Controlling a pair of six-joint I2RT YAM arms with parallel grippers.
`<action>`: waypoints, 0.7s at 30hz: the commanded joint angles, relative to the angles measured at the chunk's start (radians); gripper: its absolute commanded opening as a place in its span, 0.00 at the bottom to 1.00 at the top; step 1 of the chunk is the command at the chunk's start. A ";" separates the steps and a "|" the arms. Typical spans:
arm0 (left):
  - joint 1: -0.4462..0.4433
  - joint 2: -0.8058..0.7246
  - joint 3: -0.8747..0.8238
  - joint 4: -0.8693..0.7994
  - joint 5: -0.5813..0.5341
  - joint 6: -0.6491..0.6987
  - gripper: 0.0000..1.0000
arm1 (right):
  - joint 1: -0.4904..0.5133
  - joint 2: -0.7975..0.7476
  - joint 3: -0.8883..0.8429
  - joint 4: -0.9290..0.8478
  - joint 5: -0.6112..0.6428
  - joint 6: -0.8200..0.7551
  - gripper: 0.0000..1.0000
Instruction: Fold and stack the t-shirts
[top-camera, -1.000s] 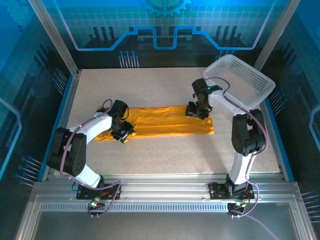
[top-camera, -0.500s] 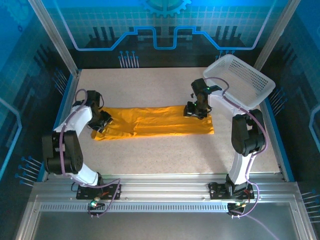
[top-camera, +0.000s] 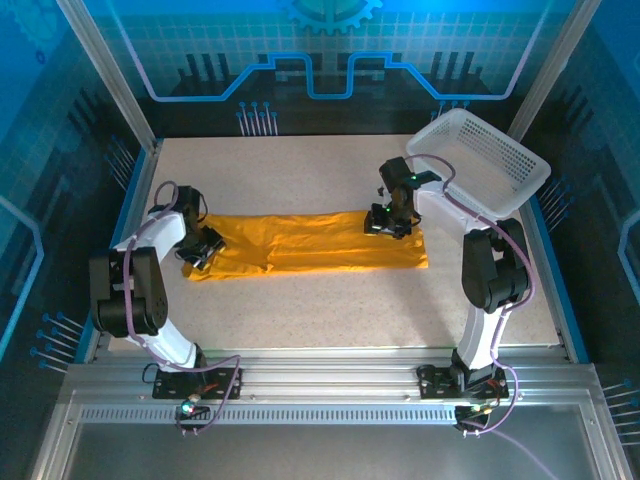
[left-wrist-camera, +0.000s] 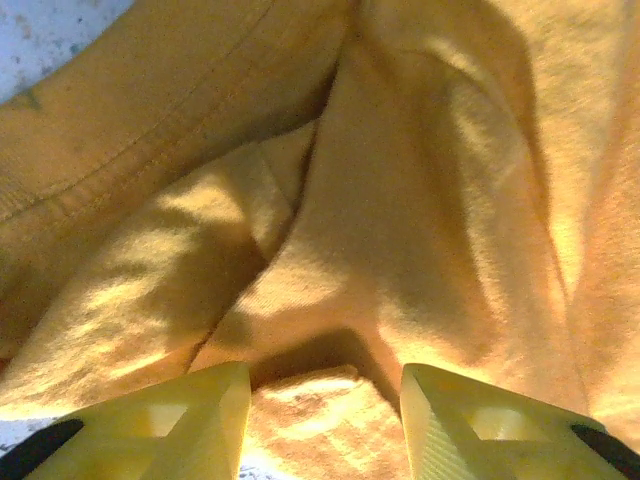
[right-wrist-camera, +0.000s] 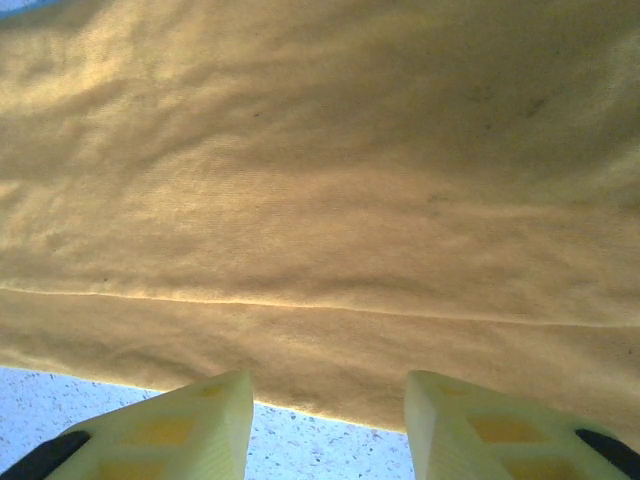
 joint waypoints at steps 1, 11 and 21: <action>0.007 0.018 0.006 0.028 0.030 0.051 0.45 | 0.010 -0.009 0.003 -0.001 -0.024 -0.008 0.44; 0.006 0.002 -0.050 0.030 0.037 0.107 0.35 | 0.009 -0.009 -0.004 0.003 -0.024 -0.001 0.44; 0.006 -0.059 -0.058 -0.009 -0.055 0.108 0.00 | 0.009 0.001 0.001 0.008 -0.032 0.010 0.44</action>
